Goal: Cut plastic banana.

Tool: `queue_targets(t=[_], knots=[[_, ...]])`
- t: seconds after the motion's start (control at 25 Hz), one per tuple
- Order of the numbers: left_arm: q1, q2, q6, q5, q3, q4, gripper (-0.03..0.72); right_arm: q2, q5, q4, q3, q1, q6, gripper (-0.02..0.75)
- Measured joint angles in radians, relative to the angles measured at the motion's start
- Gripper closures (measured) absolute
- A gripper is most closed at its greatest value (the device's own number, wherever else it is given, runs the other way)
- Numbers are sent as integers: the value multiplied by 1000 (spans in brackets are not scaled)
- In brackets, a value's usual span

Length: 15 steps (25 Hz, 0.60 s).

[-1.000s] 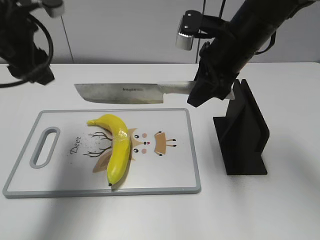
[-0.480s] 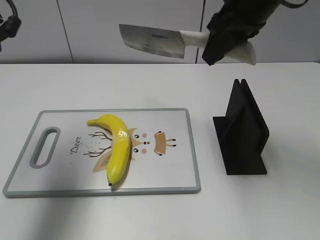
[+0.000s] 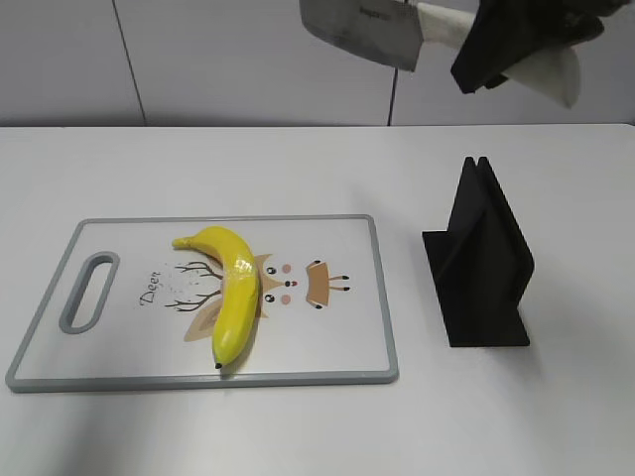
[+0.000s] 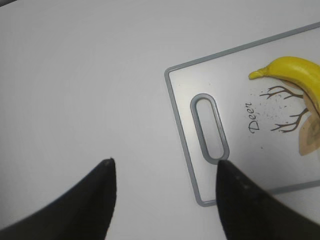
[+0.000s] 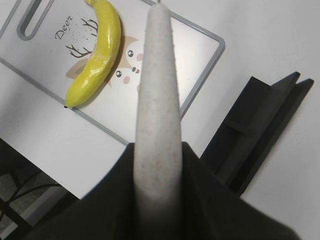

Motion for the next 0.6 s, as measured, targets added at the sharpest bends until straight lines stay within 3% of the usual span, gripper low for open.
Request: queue_targets(t=[0.32, 0.6], knots=[[0, -252, -1, 3, 212, 4, 100, -174, -191, -81, 269, 0, 180, 575], [0, -536, -14, 4, 408, 7, 100, -195, -292, -154, 409, 0, 329, 576]])
